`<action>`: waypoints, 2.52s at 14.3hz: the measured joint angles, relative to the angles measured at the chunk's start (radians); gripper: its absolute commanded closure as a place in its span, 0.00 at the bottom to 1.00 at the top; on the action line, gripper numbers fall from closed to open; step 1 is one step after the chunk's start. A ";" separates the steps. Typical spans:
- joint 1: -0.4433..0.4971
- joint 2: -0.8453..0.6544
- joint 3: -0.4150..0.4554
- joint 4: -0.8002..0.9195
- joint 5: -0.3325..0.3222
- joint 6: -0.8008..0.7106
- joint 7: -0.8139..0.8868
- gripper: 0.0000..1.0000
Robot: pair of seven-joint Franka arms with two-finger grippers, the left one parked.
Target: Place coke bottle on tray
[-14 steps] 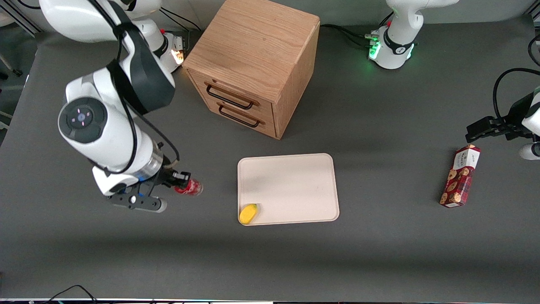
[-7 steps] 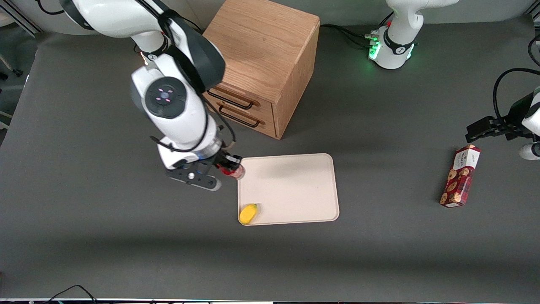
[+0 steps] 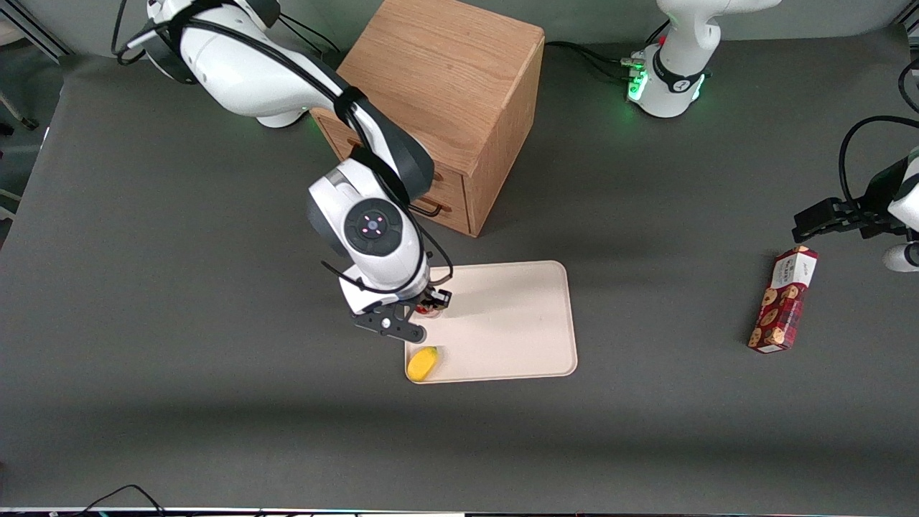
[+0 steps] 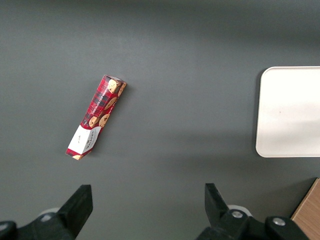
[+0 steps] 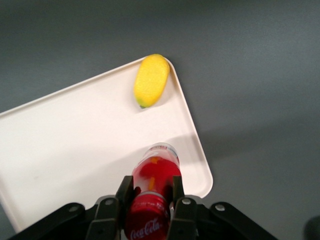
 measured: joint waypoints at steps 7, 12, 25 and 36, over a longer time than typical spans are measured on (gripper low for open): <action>0.004 0.038 -0.004 -0.013 -0.040 0.040 0.000 1.00; 0.004 0.039 -0.005 -0.020 -0.061 0.052 0.000 0.00; -0.246 -0.409 -0.102 -0.246 0.104 -0.096 -0.567 0.00; -0.391 -0.715 -0.260 -0.536 0.223 -0.104 -0.834 0.00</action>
